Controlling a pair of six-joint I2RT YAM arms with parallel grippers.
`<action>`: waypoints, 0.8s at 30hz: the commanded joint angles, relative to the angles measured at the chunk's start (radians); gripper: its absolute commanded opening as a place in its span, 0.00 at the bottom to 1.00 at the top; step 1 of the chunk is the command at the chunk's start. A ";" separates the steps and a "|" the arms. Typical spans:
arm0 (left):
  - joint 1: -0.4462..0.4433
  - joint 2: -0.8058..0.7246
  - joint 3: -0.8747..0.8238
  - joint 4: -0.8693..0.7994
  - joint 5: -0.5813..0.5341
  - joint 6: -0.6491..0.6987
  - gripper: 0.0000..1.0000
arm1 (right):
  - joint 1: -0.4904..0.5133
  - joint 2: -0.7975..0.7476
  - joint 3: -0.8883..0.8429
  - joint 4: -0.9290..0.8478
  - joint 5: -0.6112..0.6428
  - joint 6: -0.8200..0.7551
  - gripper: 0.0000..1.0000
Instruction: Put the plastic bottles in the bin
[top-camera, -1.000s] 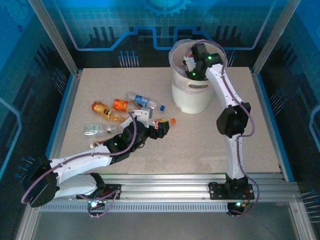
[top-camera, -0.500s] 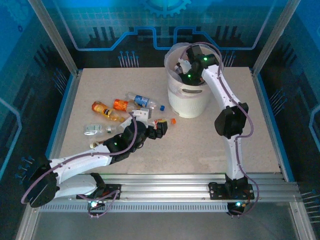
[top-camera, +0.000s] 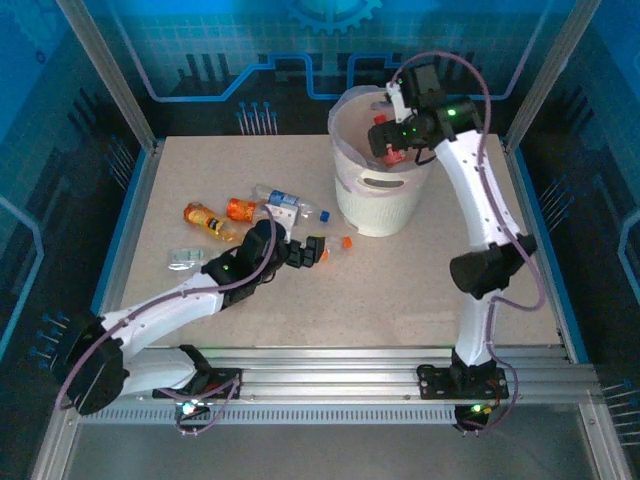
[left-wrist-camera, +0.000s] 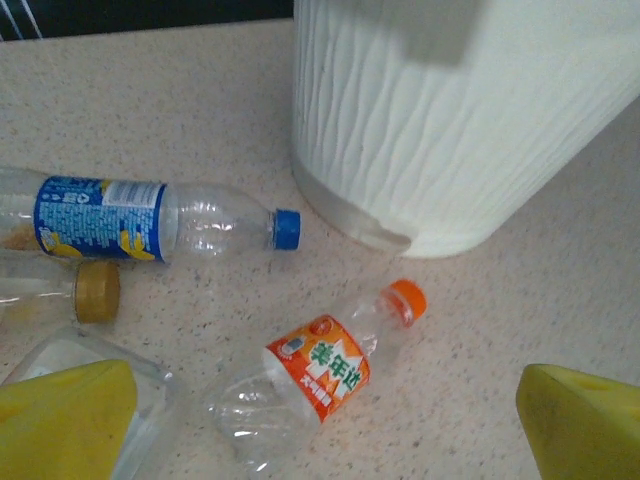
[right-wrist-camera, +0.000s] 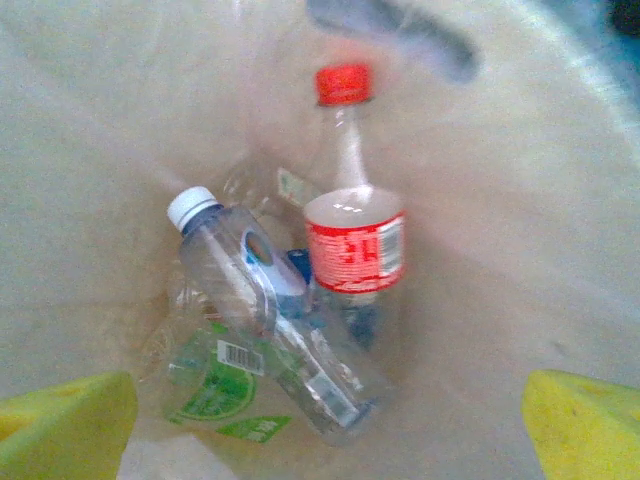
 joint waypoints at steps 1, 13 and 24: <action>0.010 0.068 0.071 -0.107 0.098 0.150 0.99 | 0.007 -0.105 -0.066 0.029 0.068 0.025 1.00; 0.015 0.330 0.245 -0.215 0.125 0.319 0.99 | 0.010 -0.467 -0.485 0.165 0.167 0.149 1.00; 0.065 0.500 0.369 -0.323 0.136 0.390 0.99 | 0.010 -0.731 -0.792 0.242 0.222 0.308 1.00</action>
